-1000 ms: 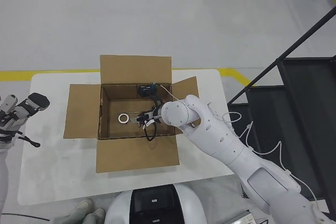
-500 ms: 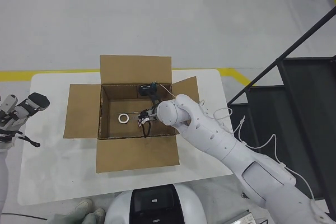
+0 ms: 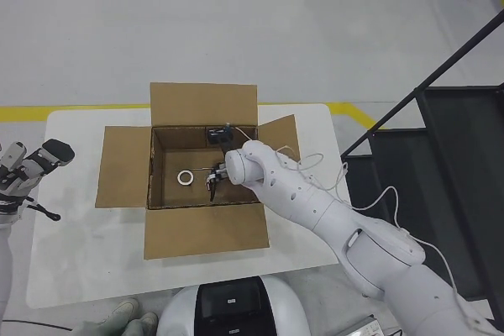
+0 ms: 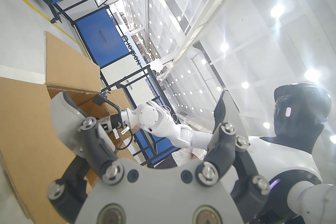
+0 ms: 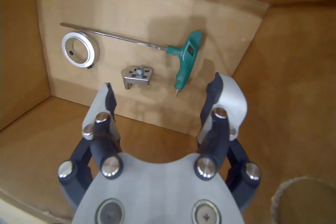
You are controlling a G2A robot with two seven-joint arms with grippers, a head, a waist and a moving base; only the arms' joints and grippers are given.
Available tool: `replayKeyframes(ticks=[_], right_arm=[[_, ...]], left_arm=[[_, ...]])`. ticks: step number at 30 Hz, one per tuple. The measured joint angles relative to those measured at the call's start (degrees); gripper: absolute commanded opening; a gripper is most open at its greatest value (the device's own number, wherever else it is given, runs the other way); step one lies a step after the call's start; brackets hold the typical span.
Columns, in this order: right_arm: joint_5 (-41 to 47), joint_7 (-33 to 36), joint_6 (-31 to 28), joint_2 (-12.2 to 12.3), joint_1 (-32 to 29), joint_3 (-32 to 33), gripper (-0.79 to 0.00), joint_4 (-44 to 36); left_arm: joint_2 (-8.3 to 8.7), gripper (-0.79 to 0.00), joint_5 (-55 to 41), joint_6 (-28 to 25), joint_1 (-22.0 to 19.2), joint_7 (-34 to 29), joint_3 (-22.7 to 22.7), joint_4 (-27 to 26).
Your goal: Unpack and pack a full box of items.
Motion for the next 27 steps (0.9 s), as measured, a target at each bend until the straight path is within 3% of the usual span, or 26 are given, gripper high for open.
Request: replayKeyframes(ticks=[6,12,19,27], right_arm=[[-1.0,-0.2,1.3,-1.9,1.1,-1.2,-0.419,4.1],[-1.0,-0.4,1.4,-3.3,1.6,-1.4,-0.366,7.6],[-0.4,-2.4,0.5,-4.6,2.0,-0.5,-0.419,9.9],[-1.8,-2.7,1.7,-5.3,2.1,0.2,-0.413,10.6]], left_arm=[[0.00,0.000,0.0,0.0,0.0,0.0,0.0,0.0],[0.00,0.000,0.0,0.0,0.0,0.0,0.0,0.0],[0.00,0.000,0.0,0.0,0.0,0.0,0.0,0.0],[0.00,0.000,0.0,0.0,0.0,0.0,0.0,0.0]])
